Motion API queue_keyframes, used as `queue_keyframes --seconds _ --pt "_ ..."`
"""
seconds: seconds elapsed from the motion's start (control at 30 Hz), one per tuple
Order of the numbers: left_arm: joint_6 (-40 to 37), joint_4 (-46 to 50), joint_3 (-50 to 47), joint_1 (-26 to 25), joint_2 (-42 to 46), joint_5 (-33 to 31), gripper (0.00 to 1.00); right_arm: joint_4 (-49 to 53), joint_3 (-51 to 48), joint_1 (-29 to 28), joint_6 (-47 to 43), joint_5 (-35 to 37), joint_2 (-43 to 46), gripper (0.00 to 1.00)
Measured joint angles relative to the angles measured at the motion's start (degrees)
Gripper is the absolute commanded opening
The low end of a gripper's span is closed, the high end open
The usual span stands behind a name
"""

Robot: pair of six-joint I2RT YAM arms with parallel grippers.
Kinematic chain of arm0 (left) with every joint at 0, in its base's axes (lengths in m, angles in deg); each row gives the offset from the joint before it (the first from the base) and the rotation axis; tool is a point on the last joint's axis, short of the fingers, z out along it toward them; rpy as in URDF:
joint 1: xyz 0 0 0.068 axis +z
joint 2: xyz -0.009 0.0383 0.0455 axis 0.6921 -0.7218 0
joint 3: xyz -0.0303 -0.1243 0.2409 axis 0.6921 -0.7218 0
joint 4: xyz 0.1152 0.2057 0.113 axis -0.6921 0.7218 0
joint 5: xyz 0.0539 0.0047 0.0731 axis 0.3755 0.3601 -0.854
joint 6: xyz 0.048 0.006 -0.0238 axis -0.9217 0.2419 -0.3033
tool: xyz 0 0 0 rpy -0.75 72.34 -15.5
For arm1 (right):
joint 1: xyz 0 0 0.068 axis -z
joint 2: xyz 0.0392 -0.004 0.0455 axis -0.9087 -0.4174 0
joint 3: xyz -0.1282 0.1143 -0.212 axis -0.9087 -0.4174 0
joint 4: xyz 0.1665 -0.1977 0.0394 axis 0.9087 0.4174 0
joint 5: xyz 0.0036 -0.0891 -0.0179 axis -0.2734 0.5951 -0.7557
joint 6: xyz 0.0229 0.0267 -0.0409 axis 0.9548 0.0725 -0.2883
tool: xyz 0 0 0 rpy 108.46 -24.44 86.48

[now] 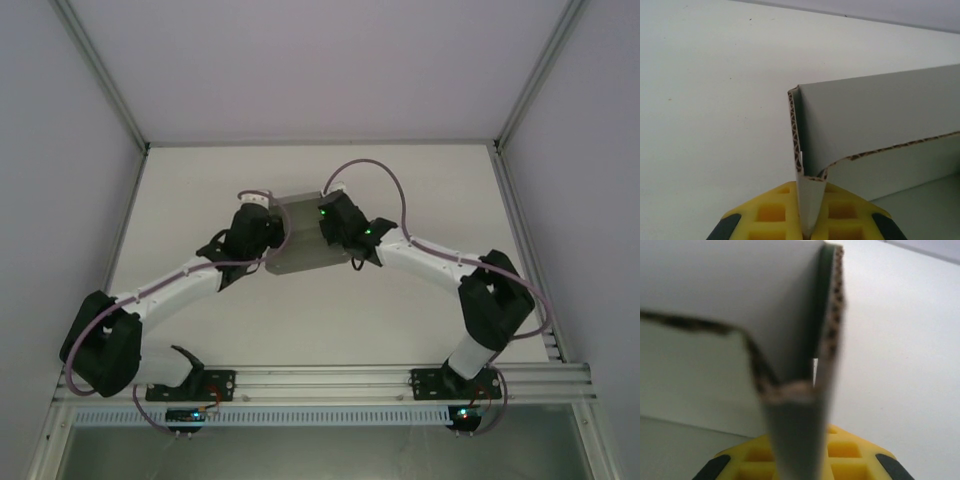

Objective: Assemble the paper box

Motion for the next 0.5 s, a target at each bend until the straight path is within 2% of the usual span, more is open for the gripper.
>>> queue_keyframes --seconds 0.27,0.5 --pt "3.2 4.7 3.8 -3.8 -0.8 -8.3 0.0 2.5 5.6 -1.9 4.8 9.5 -4.9 0.0" --pt "7.2 6.6 5.2 -4.5 -1.6 -10.3 0.0 4.6 8.5 -2.7 7.5 13.8 -7.4 0.0"
